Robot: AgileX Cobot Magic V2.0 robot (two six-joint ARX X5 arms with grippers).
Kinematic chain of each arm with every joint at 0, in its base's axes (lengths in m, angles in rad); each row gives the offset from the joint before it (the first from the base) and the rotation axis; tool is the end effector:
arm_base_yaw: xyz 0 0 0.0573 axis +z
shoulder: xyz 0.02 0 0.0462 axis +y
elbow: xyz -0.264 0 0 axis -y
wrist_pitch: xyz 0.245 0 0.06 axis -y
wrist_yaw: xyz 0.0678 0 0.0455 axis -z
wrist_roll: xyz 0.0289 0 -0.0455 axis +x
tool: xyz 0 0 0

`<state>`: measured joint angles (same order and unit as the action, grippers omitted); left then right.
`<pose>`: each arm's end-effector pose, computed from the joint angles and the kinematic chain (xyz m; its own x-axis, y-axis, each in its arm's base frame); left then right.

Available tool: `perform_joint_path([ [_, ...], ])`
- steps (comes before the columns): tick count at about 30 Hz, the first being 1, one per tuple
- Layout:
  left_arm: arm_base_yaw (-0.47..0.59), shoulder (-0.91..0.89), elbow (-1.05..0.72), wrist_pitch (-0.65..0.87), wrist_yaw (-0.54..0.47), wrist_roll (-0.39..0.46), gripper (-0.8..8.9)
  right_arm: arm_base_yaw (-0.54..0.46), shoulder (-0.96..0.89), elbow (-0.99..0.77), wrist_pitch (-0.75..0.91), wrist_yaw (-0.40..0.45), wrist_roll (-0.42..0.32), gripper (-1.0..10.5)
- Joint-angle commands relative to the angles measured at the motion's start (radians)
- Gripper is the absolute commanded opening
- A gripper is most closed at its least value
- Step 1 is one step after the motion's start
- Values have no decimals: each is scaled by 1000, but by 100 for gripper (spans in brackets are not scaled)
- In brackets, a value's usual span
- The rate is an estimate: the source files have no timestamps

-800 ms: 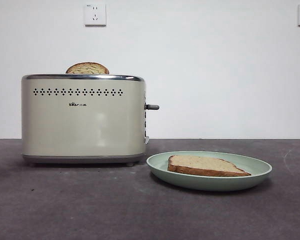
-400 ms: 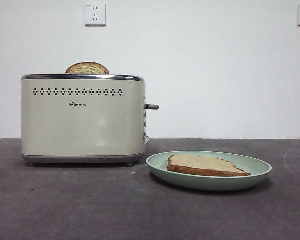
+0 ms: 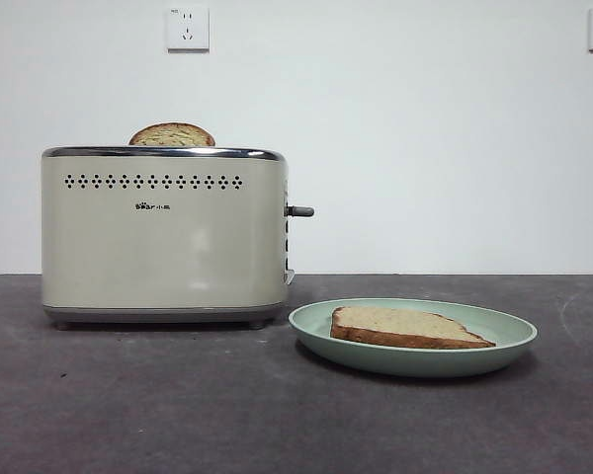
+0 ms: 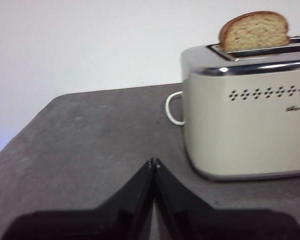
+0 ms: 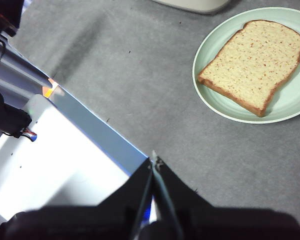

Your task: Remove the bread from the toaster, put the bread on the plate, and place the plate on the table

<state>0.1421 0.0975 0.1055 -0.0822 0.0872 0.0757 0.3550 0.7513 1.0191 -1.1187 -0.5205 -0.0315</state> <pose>0.0975 0.0114 0.1840 0.9958 0.0545 -0.0739 -0.0494 0.9964 0.0690 0.0969 0.0513 0.3366 0.3635 0.6651 -0.6523 -0.6309 0.6909 0.3530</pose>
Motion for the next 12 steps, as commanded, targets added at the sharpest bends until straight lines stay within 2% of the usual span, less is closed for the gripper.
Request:
perform_joint_path([
  [1, 4, -38, -48, 5, -28, -45, -4, 3, -2, -6, 3, 3, -7, 1],
  [5, 3, -95, -103, -16, -47, -85, -4, 3, -2, -6, 3, 3, -7, 1],
  [12, 1, -95, -103, -106, -60, -102, -4, 3, -2, -6, 3, 3, -7, 1],
])
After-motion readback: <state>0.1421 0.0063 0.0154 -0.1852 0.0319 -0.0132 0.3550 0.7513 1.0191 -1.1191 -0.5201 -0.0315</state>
